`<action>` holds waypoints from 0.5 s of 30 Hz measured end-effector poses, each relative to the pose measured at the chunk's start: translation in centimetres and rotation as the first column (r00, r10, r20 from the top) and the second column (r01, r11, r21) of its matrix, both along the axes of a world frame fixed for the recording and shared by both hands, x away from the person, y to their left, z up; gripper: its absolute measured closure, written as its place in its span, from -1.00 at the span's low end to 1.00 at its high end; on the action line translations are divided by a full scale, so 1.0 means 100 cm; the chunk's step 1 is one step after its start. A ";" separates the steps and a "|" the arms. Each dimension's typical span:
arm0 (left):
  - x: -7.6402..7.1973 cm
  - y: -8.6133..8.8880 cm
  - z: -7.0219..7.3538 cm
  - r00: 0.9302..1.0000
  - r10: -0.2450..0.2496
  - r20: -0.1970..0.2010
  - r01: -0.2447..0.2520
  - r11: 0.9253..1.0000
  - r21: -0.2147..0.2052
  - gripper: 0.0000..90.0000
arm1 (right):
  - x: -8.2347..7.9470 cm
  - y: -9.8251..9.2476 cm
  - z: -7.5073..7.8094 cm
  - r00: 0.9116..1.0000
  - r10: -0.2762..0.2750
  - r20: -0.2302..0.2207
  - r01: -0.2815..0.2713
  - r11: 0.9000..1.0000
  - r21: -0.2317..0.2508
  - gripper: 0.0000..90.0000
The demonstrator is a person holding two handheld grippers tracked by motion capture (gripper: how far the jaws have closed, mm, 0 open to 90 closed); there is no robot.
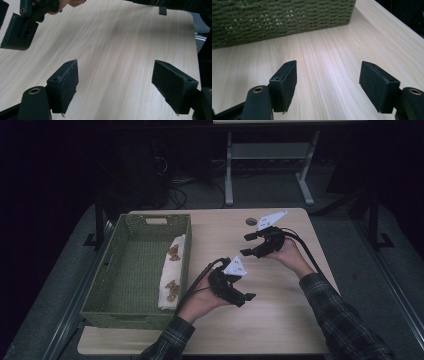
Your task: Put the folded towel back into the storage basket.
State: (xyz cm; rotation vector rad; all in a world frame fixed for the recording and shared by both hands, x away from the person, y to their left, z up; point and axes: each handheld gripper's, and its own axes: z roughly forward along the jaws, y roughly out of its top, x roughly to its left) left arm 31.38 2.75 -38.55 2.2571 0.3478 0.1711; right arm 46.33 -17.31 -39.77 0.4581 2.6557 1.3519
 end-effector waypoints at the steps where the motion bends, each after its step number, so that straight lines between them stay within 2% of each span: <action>1: 0.000 -0.002 -0.003 1.000 0.005 -0.006 -0.005 1.000 -0.008 -0.57 | -0.001 -0.002 -0.003 1.000 -0.007 -0.004 0.007 1.000 -0.005 -0.36; 6: -0.002 -0.008 -0.021 0.999 -0.002 -0.032 0.002 1.000 -0.016 -0.61 | -0.005 -0.011 -0.016 1.000 -0.027 -0.011 0.027 0.999 -0.018 -0.39; 8: -0.002 -0.011 -0.029 0.999 -0.006 -0.041 0.006 1.000 -0.001 -0.63 | -0.007 -0.014 -0.020 0.999 -0.036 -0.017 0.036 0.999 -0.019 -0.40; 11: -0.002 -0.013 -0.039 0.999 -0.005 -0.051 0.005 1.000 0.001 -0.63 | -0.011 -0.019 -0.027 0.998 -0.051 -0.021 0.050 0.998 -0.023 -0.42; 15: -0.002 -0.015 -0.050 0.999 -0.012 -0.050 0.012 1.000 0.004 -0.63 | -0.018 -0.024 -0.040 0.997 -0.070 -0.038 0.068 0.997 -0.030 -0.50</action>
